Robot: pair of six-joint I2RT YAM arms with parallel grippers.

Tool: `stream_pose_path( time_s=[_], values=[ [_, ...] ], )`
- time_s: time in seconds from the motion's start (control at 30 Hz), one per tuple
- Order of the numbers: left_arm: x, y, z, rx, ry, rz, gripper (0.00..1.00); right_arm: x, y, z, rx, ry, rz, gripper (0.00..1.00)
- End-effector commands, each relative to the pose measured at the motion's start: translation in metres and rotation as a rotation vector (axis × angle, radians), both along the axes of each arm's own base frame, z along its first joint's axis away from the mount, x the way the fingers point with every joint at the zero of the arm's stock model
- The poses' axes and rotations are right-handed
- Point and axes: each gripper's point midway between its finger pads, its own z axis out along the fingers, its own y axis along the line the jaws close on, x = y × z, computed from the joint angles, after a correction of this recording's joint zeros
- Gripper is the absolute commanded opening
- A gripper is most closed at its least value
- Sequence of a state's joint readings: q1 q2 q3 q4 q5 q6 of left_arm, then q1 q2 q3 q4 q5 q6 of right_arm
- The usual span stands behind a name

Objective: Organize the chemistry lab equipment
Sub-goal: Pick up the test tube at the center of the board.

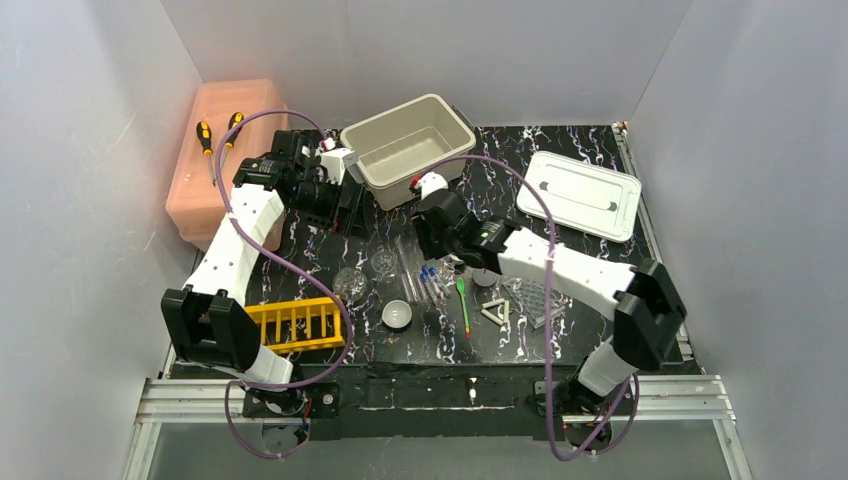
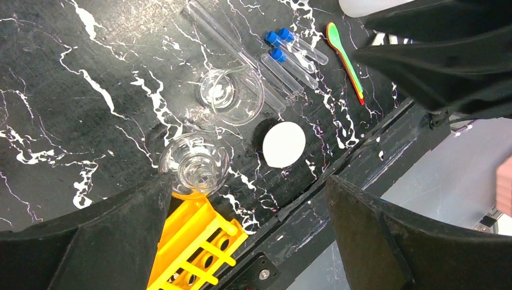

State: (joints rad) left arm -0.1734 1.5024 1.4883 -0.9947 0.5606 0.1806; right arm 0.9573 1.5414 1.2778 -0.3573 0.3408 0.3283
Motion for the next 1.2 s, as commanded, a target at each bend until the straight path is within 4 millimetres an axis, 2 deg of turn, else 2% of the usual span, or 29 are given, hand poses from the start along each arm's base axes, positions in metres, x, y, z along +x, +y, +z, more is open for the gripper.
stream_pose_path(
  time_s=[0.0, 0.13, 0.27, 0.67, 1.17],
  values=[
    [-0.008, -0.001, 0.02, -0.035, -0.04, -0.006, 0.98, -0.009, 0.017, -0.04, -0.036, 0.092, 0.101, 0.37],
    [-0.013, 0.002, 0.019, -0.025, -0.05, -0.008, 0.98, -0.01, 0.016, -0.083, -0.126, 0.154, 0.113, 0.36],
    [-0.017, 0.001, 0.018, -0.029, -0.044, -0.017, 0.98, -0.01, 0.014, -0.106, -0.175, 0.179, 0.11, 0.36],
    [-0.024, 0.001, 0.017, -0.037, -0.03, -0.029, 0.98, -0.002, -0.003, -0.142, -0.266, 0.183, 0.069, 0.37],
    [-0.024, 0.0, 0.019, -0.038, -0.037, -0.033, 0.98, 0.0, -0.015, -0.162, -0.286, 0.207, 0.041, 0.35]
  ],
)
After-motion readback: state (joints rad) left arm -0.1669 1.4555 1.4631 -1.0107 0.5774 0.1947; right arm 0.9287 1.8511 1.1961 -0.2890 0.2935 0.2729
